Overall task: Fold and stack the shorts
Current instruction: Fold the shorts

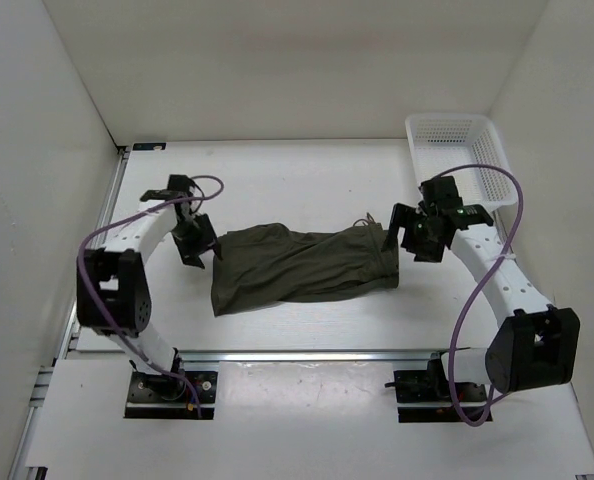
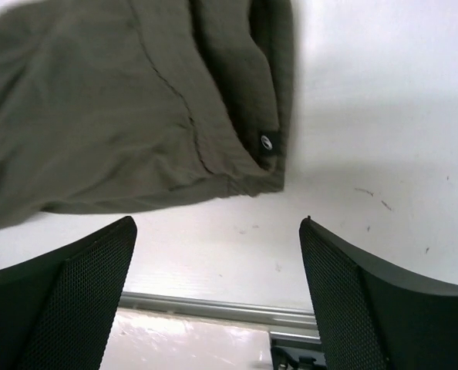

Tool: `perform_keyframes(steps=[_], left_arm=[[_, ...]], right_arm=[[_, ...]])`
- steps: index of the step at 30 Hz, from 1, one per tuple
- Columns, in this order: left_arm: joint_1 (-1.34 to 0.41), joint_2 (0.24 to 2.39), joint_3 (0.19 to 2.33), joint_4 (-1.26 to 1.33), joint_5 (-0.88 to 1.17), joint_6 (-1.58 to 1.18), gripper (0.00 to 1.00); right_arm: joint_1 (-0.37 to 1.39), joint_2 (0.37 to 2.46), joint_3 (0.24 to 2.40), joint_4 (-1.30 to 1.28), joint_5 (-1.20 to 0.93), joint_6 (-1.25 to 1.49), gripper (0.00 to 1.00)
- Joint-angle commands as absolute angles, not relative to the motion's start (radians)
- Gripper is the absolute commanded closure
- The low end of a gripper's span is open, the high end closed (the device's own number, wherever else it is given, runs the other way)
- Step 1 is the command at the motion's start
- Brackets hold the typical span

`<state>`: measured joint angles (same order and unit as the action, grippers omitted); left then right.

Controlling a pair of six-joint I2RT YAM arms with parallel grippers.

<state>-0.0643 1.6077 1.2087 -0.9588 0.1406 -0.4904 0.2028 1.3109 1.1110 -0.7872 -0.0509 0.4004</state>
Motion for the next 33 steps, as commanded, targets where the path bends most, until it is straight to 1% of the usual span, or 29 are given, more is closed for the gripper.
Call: perform_keyframes(steps=[1,4,5,6,8,11,12,13,14,15,16,19,20,22,23,25,26,29,33], left_arm=[[-0.13,1.693,1.16,-0.891,0.138,-0.509,0.38],[-0.163,1.791,1.15,-0.854,0.083,-0.537,0.38],[-0.172,1.811,1.15,-0.854,0.083,-0.552,0.38],[-0.172,1.824,1.16,-0.845,0.062,-0.564,0.38],[-0.172,1.847,1.178,-0.834,0.052,-0.575,0.38],[-0.181,1.911,1.235,-0.834,0.052,-0.575,0.44],[-0.19,1.931,1.252,-0.834,0.052,-0.575,0.5],[-0.19,1.965,1.288,-0.834,0.052,-0.566,0.64],[-0.19,1.965,1.304,-0.847,0.052,-0.566,0.85],[-0.19,1.977,1.321,-0.86,0.052,-0.566,0.9],[-0.19,1.977,1.354,-0.873,0.043,-0.566,0.9],[-0.181,1.965,1.394,-0.908,-0.017,-0.577,0.9],[-0.181,1.965,1.403,-0.92,-0.017,-0.577,0.9],[-0.181,1.956,1.414,-0.92,-0.017,-0.577,0.9],[-0.181,1.956,1.425,-0.93,-0.006,-0.568,0.9],[-0.181,1.956,1.425,-0.93,-0.006,-0.568,0.9],[-0.181,1.966,1.425,-0.93,0.003,-0.568,0.9],[-0.181,1.976,1.425,-0.93,0.003,-0.568,0.9],[-0.181,1.976,1.425,-0.93,0.003,-0.568,0.9]], right_arm=[[0.198,1.301,1.077,-0.792,-0.051,0.4,0.09],[0.198,1.301,1.068,-0.792,-0.06,0.4,0.05],[0.198,1.292,1.068,-0.792,-0.06,0.4,0.02],[0.198,1.292,1.068,-0.792,-0.06,0.4,0.0],[0.189,1.281,1.068,-0.802,-0.06,0.4,0.0],[0.17,1.281,1.048,-0.802,-0.087,0.4,0.0],[0.161,1.281,1.036,-0.802,-0.097,0.4,0.0],[0.161,1.281,1.035,-0.789,-0.11,0.4,0.0],[0.149,1.281,1.019,-0.788,-0.139,0.4,0.0],[0.134,1.281,0.993,-0.766,-0.156,0.416,0.0],[0.124,1.281,0.976,-0.753,-0.176,0.426,0.0],[0.081,1.272,0.893,-0.686,-0.282,0.484,0.08],[0.06,1.261,0.872,-0.661,-0.307,0.506,0.19],[0.06,1.25,0.829,-0.593,-0.327,0.558,0.29],[0.06,1.25,0.828,-0.574,-0.327,0.558,0.32],[0.06,1.278,0.828,-0.545,-0.327,0.558,0.32],[0.06,1.296,0.845,-0.545,-0.327,0.558,0.3],[0.06,1.356,0.861,-0.523,-0.327,0.535,0.3],[0.06,1.435,0.882,-0.485,-0.305,0.526,0.4]])
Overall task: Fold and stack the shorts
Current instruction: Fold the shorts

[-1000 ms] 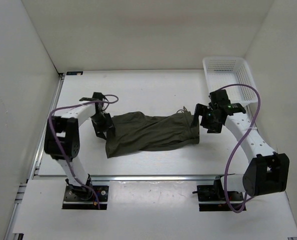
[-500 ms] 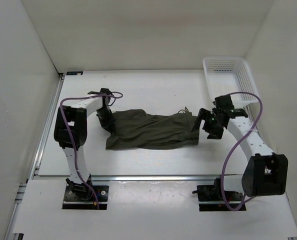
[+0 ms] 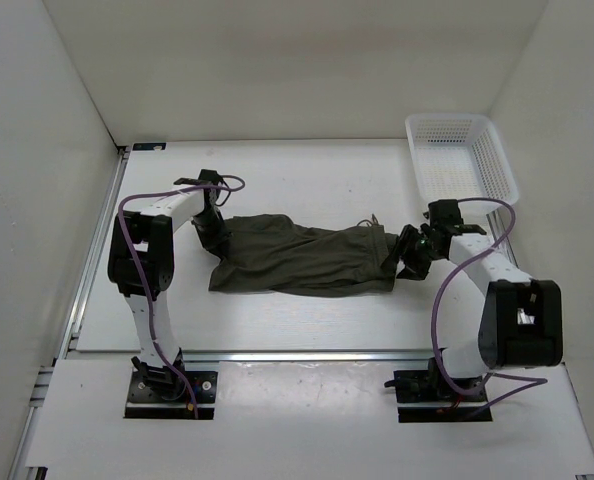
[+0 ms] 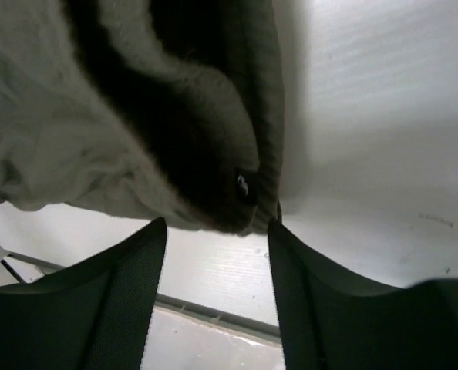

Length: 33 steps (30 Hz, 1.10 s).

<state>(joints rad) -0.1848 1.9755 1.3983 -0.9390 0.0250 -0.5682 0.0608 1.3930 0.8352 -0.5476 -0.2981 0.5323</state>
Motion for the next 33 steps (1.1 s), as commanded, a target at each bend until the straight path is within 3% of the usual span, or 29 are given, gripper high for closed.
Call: perform_keyframes(steps=[1,2,4,5,6,7,16,25,29,30,33], left_arm=[[-0.181,1.976,1.425,-0.93,0.003,-0.568,0.9],[-0.181,1.976,1.425,-0.93,0.003,-0.568,0.9],[-0.181,1.976,1.434,-0.93,0.003,-0.568,0.9],[-0.181,1.976,1.434,-0.93,0.003,-0.568,0.9],[-0.181,1.976,1.434,-0.93,0.003,-0.568,0.9],[-0.181,1.976,1.434,-0.93,0.003,-0.568,0.9],[-0.181,1.965,1.434,-0.939,0.003,-0.568,0.9],[-0.181,1.983,1.443,-0.939,0.003,-0.568,0.9],[-0.181,1.983,1.453,-0.939,0.003,-0.568,0.9],[-0.181,1.983,1.453,-0.939,0.003,-0.568,0.9],[-0.181,1.983,1.453,-0.939,0.003,-0.568,0.9]], right_arm=[[0.06,1.454,0.894,-0.485,-0.305,0.526,0.42],[0.06,1.491,0.913,-0.476,-0.325,0.517,0.44],[0.06,1.514,0.926,-0.476,-0.334,0.517,0.58],[0.06,1.514,0.927,-0.476,-0.334,0.517,0.69],[0.06,1.514,0.937,-0.476,-0.334,0.517,0.9],[0.06,1.497,0.937,-0.486,-0.334,0.517,0.98],[0.069,1.203,0.899,-0.687,-0.265,0.459,1.0],[0.112,1.124,0.712,-0.707,-0.256,0.459,1.0],[0.112,1.134,0.699,-0.707,-0.212,0.459,0.49],[0.112,1.134,0.712,-0.707,-0.201,0.459,0.2],[0.112,1.152,0.767,-0.689,-0.173,0.477,0.05]])
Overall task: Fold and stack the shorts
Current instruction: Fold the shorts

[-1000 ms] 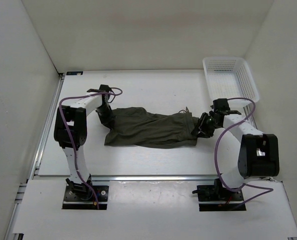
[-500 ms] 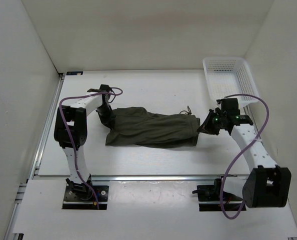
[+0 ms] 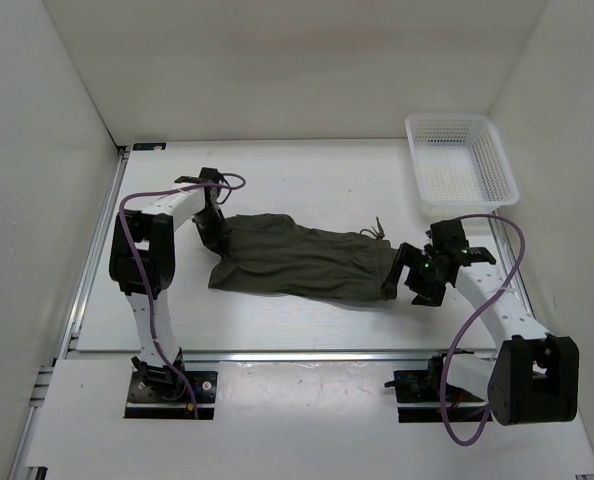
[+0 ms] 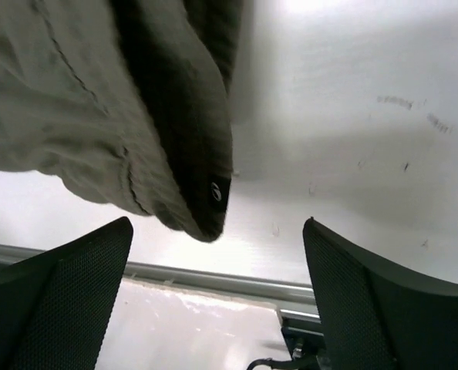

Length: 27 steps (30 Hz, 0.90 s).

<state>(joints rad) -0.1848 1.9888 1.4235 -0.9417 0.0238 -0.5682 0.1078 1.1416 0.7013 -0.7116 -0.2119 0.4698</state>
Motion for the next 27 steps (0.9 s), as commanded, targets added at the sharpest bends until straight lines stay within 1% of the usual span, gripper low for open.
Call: perform_keyframes(steps=[1,4,7,8,9,12,13,15,16,18,20,27], left_arm=[[-0.181,1.983,1.453,-0.939,-0.006,-0.568,0.9],[-0.181,1.983,1.453,-0.948,-0.006,-0.568,0.9],[-0.181,1.983,1.453,-0.948,-0.006,-0.568,0.9],[-0.181,1.983,1.453,-0.948,-0.006,-0.568,0.9],[-0.181,1.983,1.453,-0.948,-0.006,-0.568,0.9],[-0.181,1.983,1.453,-0.948,-0.006,-0.558,0.9],[-0.181,1.983,1.453,-0.948,-0.015,-0.558,0.9],[-0.181,1.983,1.453,-0.948,-0.015,-0.549,0.9],[-0.181,1.993,1.453,-0.948,-0.015,-0.549,0.9],[-0.181,1.993,1.453,-0.948,-0.015,-0.549,0.9],[-0.181,1.993,1.443,-0.948,-0.015,-0.54,0.9],[-0.201,1.944,1.378,-0.948,-0.005,-0.549,0.9]], right_arm=[[0.112,1.167,0.776,-0.675,-0.173,0.477,0.04],[0.112,1.27,0.776,-0.589,-0.218,0.495,0.01],[0.103,1.383,0.764,-0.447,-0.314,0.521,0.01],[0.103,1.408,0.746,-0.361,-0.339,0.532,0.01],[0.103,1.449,0.735,-0.324,-0.362,0.532,0.03],[0.103,1.505,0.698,-0.209,-0.385,0.551,0.18],[0.103,1.514,0.698,-0.181,-0.385,0.563,0.29],[0.103,1.532,0.687,-0.126,-0.385,0.574,0.42],[0.103,1.542,0.687,-0.117,-0.371,0.574,0.59],[0.103,1.542,0.687,-0.139,-0.336,0.574,0.8],[0.103,1.519,0.738,-0.184,-0.269,0.555,1.0],[0.103,1.465,0.931,-0.431,-0.057,0.42,1.0]])
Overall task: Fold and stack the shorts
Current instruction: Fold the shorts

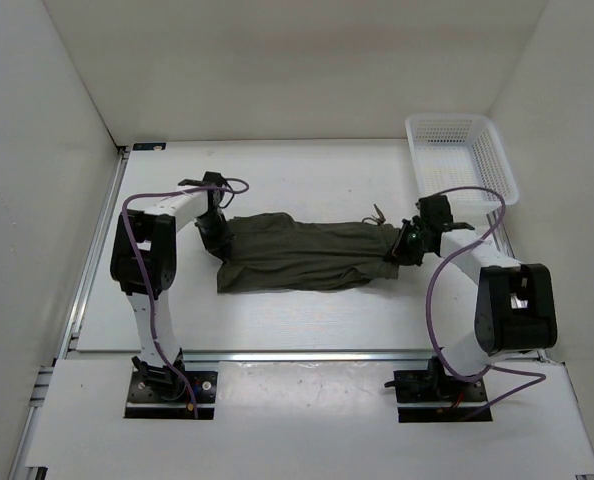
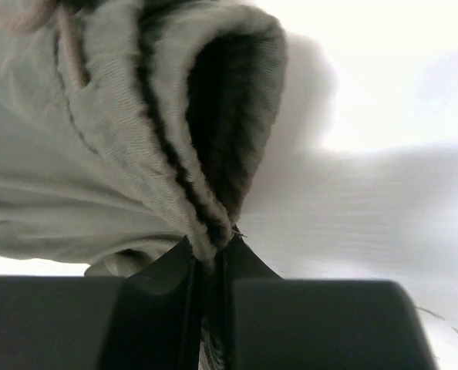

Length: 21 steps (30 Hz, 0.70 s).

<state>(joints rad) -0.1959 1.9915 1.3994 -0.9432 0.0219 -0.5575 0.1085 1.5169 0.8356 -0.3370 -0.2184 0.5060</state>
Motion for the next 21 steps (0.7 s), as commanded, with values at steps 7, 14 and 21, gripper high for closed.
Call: perform_keyframes(steps=[7,14,21], left_arm=[[-0.201,1.901,1.399,-0.948,0.015,-0.505,0.82],[-0.18,1.844,1.408,-0.98,-0.009,-0.495,0.62],[-0.109,1.802,1.362,-0.98,-0.008,-0.472,0.44]], right_arm=[[0.193,1.503,1.207,-0.639,0.144,0.292,1.0],[0.35,1.638,1.478,-0.821,0.264,0.291,1.0],[0.437,1.741,1.641,-0.902,0.33,0.331,1.0]])
